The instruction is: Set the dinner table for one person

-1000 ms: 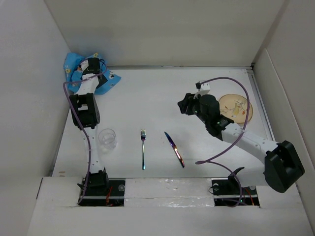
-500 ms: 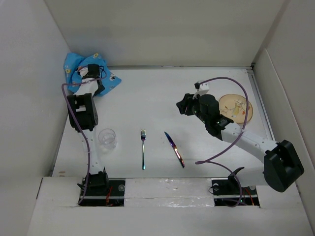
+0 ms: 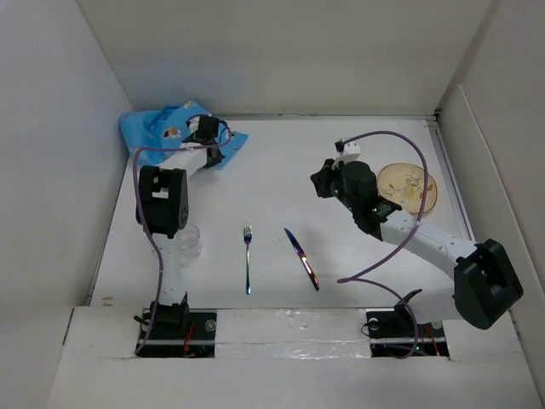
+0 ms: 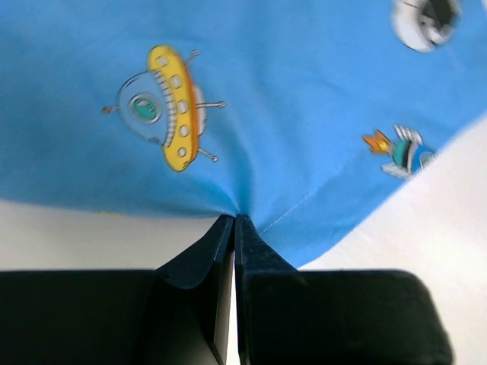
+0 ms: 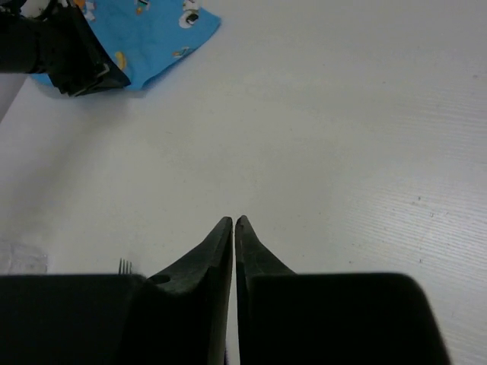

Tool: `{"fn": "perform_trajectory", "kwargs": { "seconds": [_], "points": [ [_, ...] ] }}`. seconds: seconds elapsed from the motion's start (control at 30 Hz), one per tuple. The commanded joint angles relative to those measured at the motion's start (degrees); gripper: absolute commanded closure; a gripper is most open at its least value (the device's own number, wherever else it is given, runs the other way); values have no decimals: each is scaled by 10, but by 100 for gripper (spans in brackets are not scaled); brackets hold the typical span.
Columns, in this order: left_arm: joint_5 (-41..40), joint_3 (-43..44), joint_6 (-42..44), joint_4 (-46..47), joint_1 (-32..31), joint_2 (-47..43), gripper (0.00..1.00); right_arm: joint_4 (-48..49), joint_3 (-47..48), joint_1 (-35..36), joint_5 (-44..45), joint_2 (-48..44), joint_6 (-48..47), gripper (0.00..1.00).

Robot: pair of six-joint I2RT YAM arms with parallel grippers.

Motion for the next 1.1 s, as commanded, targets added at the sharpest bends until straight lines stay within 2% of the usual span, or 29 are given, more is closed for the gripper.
{"fn": "perform_trajectory", "kwargs": {
  "seconds": [0.0,0.1,0.2,0.23,0.3,0.33,0.4,0.5,0.6,0.77,0.8,0.87,0.9,1.0,1.07],
  "points": [
    [34,-67,11,73,-72,-92,100,11,28,3,29,5,-4,91],
    [24,-118,32,92,-134,-123,100,1,32,-3,45,13,1,95],
    [30,-161,52,116,-181,-150,100,-7,37,-16,62,33,13,91],
    [36,-172,56,123,-190,-162,100,-19,42,-16,65,42,18,80],
    [50,-194,69,143,-216,-173,100,-32,51,-30,76,69,31,67],
    [54,-197,74,144,-225,-182,100,-41,60,-30,82,80,33,56],
    [50,-208,82,145,-252,-191,100,-55,69,-46,93,111,44,48],
    [53,-228,82,148,-281,-207,100,-73,90,-68,92,161,59,43],
    [73,-234,73,147,-299,-207,78,-69,105,-76,70,196,63,41],
    [122,-292,33,218,-328,-256,72,-97,184,-76,49,282,81,42],
    [116,-300,24,224,-328,-267,68,-95,186,-76,44,288,85,42],
    [90,-312,8,231,-328,-302,54,-86,186,-70,42,299,92,42],
    [54,-322,4,233,-322,-314,43,-85,191,-69,41,305,95,41],
    [-4,-348,-33,256,-278,-358,35,-92,240,-64,37,345,96,41],
    [14,-360,-62,285,-239,-379,35,-136,278,-64,37,374,101,42]
  ]
}}
